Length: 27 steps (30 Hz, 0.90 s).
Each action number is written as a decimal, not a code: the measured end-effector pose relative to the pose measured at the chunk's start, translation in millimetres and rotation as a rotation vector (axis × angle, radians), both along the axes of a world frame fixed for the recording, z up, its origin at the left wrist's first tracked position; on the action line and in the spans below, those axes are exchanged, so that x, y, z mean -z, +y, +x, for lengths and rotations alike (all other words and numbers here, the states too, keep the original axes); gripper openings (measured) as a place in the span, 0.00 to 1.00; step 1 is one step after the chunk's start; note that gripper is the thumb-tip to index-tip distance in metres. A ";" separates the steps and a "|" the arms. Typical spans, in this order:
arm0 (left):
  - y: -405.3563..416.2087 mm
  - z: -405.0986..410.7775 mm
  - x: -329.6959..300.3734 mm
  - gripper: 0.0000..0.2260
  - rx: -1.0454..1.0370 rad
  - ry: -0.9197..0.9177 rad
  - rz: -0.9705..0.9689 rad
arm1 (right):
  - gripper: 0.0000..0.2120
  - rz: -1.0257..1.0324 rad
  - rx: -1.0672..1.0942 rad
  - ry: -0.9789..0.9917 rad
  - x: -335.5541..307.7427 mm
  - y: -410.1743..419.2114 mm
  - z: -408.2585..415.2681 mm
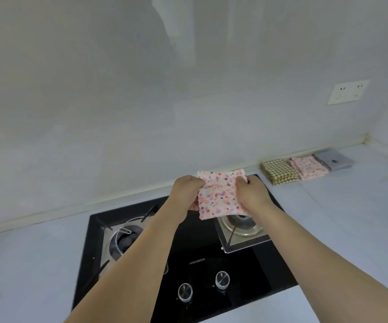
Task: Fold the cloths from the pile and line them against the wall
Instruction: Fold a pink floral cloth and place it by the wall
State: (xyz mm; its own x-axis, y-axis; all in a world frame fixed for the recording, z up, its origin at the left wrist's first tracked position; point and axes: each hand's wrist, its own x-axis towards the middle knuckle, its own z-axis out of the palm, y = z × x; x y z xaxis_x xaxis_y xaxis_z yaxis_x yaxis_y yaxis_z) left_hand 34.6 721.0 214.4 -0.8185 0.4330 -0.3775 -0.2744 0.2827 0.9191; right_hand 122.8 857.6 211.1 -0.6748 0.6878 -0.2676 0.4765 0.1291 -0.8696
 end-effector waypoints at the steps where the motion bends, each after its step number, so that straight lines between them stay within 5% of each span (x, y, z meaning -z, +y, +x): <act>1: 19.3 -2.1 1.1 0.04 0.024 -0.003 -0.009 | 0.23 -0.004 0.013 -0.009 1.2 18.7 -0.4; 4: 63.1 -7.0 1.9 0.04 0.076 -0.032 -0.034 | 0.22 -0.050 0.072 -0.011 7.6 62.0 -1.4; 8: 138.0 -9.8 5.8 0.03 0.090 -0.047 -0.070 | 0.08 -0.145 0.153 -0.045 15.3 143.6 -3.5; 18: 360.0 2.9 55.3 0.07 0.020 -0.051 -0.162 | 0.07 -0.195 0.099 -0.198 45.0 370.3 -10.8; 27: 484.2 -17.2 91.8 0.09 -0.006 -0.019 -0.290 | 0.10 -0.292 -0.025 -0.083 72.4 492.0 -16.0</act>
State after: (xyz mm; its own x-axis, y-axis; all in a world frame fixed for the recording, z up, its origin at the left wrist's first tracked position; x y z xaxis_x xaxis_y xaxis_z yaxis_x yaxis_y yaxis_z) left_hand 17.4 1205.2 122.6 -0.8122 0.3004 -0.5002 -0.2932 0.5311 0.7950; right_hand 106.8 1349.6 138.7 -0.6582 0.5572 -0.5063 0.5473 -0.1076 -0.8300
